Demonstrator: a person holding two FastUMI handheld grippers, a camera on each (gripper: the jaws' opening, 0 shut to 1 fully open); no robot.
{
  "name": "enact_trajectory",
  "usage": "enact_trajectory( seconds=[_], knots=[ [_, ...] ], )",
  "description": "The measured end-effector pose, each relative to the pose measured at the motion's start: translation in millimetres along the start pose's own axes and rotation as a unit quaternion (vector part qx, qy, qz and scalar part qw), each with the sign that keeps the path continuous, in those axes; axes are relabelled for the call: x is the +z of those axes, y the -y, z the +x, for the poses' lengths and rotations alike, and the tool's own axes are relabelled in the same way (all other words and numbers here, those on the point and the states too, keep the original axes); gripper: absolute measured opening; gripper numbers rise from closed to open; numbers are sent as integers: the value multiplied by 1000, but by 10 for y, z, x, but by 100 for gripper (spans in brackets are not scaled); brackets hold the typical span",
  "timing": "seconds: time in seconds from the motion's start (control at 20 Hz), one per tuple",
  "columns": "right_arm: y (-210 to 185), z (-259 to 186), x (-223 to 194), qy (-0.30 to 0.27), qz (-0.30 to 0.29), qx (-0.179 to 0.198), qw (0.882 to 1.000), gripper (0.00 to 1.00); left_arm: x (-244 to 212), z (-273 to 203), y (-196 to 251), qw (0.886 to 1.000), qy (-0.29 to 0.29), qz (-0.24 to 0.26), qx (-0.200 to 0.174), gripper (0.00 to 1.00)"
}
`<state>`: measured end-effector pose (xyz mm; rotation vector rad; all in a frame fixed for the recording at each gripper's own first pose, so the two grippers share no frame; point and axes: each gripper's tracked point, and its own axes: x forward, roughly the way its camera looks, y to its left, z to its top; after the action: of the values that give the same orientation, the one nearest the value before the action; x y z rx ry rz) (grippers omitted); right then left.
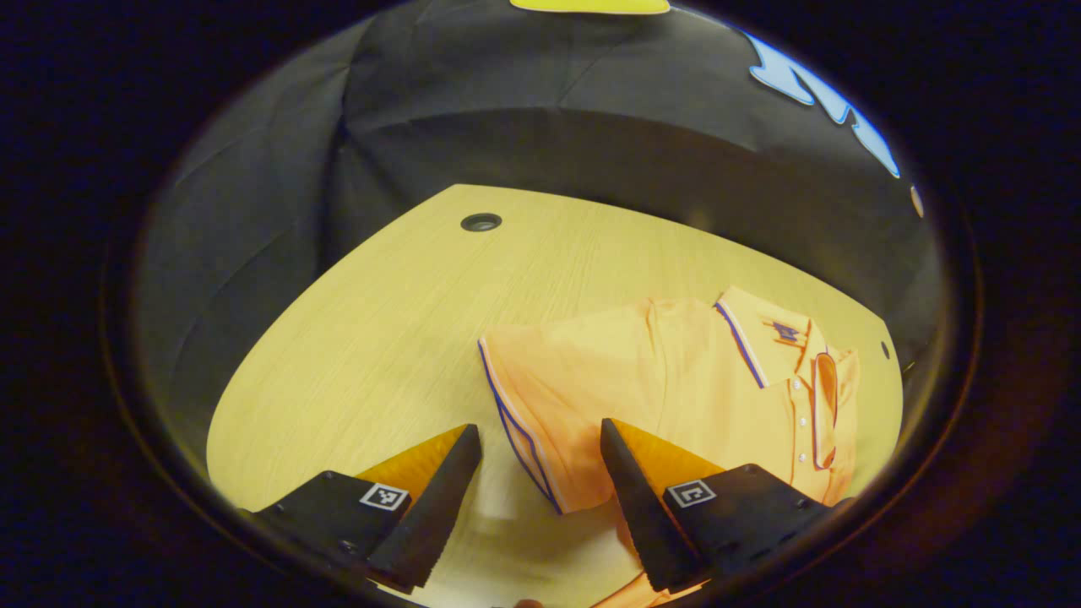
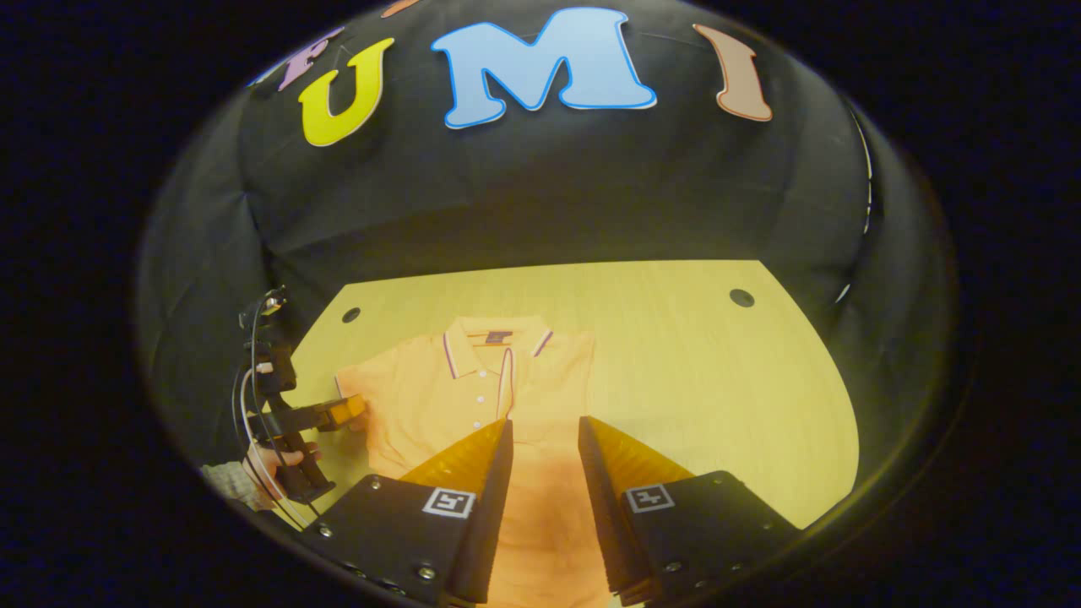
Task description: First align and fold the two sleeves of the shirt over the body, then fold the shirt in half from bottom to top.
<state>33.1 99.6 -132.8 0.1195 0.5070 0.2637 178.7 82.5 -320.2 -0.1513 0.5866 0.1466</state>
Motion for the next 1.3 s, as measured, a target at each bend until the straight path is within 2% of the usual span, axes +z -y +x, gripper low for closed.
enact_trajectory(
  seconds=[0.25,0.5,0.55,0.6,0.75,0.9,1.1,1.3],
  knots=[
    [70,-48,-64,-5,12,-10,1000,50,-25,26,-37,999,12,28,26,93],
    [57,-64,-120,-7,13,-9,1000,51,17,47,0,999,25,17,33,23],
    [57,-67,-127,-8,14,-9,1000,51,10,43,12,999,23,20,34,23],
    [50,-75,-138,-8,15,-9,1000,51,11,29,27,999,20,28,36,11],
    [65,-97,-164,-8,21,-9,1000,51,40,-17,144,997,14,60,37,11],
    [90,-136,-203,-6,28,-12,1000,50,270,-145,459,994,49,93,16,11],
    [161,-192,-294,-6,42,-19,999,50,467,-401,1123,984,87,151,-40,11],
    [275,-284,-389,-5,59,-32,998,50,348,-561,1792,969,99,207,-96,11]
  ],
)
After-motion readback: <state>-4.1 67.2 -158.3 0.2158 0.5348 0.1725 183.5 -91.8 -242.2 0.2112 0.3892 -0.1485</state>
